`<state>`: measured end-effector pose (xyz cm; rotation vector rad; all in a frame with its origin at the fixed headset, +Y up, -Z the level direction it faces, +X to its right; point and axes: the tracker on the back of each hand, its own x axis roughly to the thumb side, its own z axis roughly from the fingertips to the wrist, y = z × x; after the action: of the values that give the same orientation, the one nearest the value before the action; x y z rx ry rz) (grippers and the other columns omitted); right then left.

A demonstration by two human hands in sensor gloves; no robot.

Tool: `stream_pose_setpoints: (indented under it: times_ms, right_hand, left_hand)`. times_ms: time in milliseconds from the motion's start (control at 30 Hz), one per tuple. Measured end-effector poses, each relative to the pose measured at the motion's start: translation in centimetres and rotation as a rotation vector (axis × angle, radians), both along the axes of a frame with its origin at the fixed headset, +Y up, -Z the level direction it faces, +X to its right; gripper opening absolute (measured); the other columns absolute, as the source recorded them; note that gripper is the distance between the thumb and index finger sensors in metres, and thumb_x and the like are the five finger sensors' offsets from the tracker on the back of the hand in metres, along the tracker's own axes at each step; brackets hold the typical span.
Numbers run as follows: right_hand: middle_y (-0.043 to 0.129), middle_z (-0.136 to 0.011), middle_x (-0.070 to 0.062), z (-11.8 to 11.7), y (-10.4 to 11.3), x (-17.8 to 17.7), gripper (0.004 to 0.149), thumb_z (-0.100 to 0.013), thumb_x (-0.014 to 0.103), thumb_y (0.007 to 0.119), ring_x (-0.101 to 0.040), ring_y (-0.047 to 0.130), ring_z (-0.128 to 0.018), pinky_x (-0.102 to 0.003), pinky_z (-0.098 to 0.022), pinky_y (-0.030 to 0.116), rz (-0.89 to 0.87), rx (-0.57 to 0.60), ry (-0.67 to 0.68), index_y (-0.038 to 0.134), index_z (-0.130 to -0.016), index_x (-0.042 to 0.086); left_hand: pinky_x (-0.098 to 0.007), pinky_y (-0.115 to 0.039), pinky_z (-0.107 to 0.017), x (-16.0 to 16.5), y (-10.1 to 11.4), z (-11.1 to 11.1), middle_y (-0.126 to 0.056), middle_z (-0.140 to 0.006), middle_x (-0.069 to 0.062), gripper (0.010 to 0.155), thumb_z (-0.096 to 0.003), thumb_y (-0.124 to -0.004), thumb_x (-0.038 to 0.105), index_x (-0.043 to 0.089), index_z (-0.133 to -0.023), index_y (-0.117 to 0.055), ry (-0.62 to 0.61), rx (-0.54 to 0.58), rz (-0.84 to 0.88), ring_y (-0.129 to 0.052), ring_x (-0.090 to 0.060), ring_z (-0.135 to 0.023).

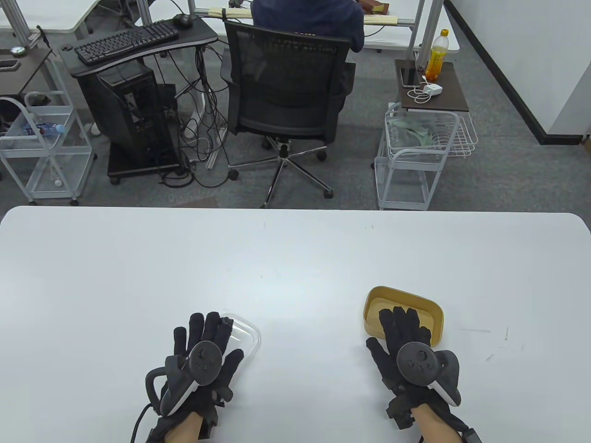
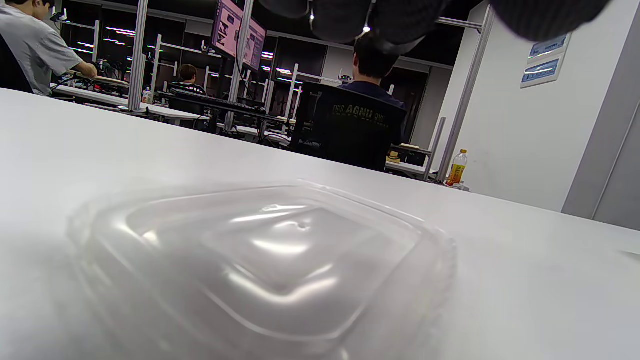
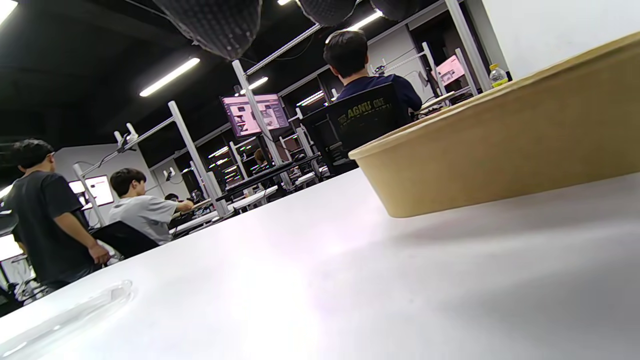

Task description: Cover the takeout box

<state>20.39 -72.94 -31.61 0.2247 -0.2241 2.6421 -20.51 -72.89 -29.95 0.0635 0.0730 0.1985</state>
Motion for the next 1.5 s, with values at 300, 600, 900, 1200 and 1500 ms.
stream_pose_setpoints:
  times_ms: [300,600,900,1200,1500]
  right_hand:
    - [0.041,-0.116,-0.035,-1.0,0.4,2.0,0.067,-0.062,0.042,0.069,-0.057,0.030,-0.105,-0.079,-0.064,0.034,-0.060,-0.009,-0.075,0.049,-0.114,0.005]
    - [0.040,-0.118,-0.033,-1.5,0.4,4.4,0.067,-0.062,0.041,0.072,-0.056,0.028,-0.106,-0.079,-0.065,0.030,-0.132,-0.032,-0.188,0.049,-0.114,0.006]
    - [0.039,-0.118,-0.033,-1.8,-0.1,7.2,0.068,-0.062,0.041,0.073,-0.055,0.028,-0.107,-0.079,-0.066,0.030,-0.109,-0.068,-0.364,0.049,-0.115,0.005]
    - [0.054,-0.111,-0.038,-2.3,-1.7,9.9,0.071,-0.061,0.039,0.076,-0.059,0.053,-0.098,-0.073,-0.067,0.048,-0.110,-0.246,-0.598,0.049,-0.113,-0.002]
    - [0.096,-0.070,-0.022,-2.9,-2.7,10.6,0.066,-0.059,0.039,0.078,-0.035,0.096,-0.053,-0.058,-0.043,0.081,-0.145,-0.345,-0.647,0.068,-0.102,-0.011]
  left_hand:
    - [-0.034,-0.023,-0.084,0.0,0.0,0.0,-0.048,-0.122,0.020,0.071,-0.0353,-0.065,0.074,0.052,-0.102,-0.055,0.001,0.002,0.004,-0.037,-0.010,-0.119]
    - [-0.035,-0.023,-0.084,0.1,0.0,0.2,-0.048,-0.122,0.020,0.071,-0.0354,-0.065,0.074,0.052,-0.102,-0.056,0.000,0.005,-0.005,-0.037,-0.010,-0.119]
    - [-0.034,-0.023,-0.084,0.0,0.0,0.2,-0.047,-0.122,0.020,0.071,-0.0354,-0.065,0.074,0.052,-0.102,-0.056,-0.002,0.013,0.003,-0.036,-0.010,-0.119]
    - [-0.034,-0.023,-0.084,0.0,0.0,0.2,-0.047,-0.122,0.019,0.070,-0.0356,-0.065,0.074,0.051,-0.102,-0.057,0.000,0.007,0.006,-0.036,-0.011,-0.119]
    - [-0.035,-0.023,-0.084,-0.1,-0.1,0.2,-0.048,-0.122,0.019,0.071,-0.0356,-0.065,0.074,0.051,-0.102,-0.056,0.010,-0.003,0.008,-0.036,-0.011,-0.118]
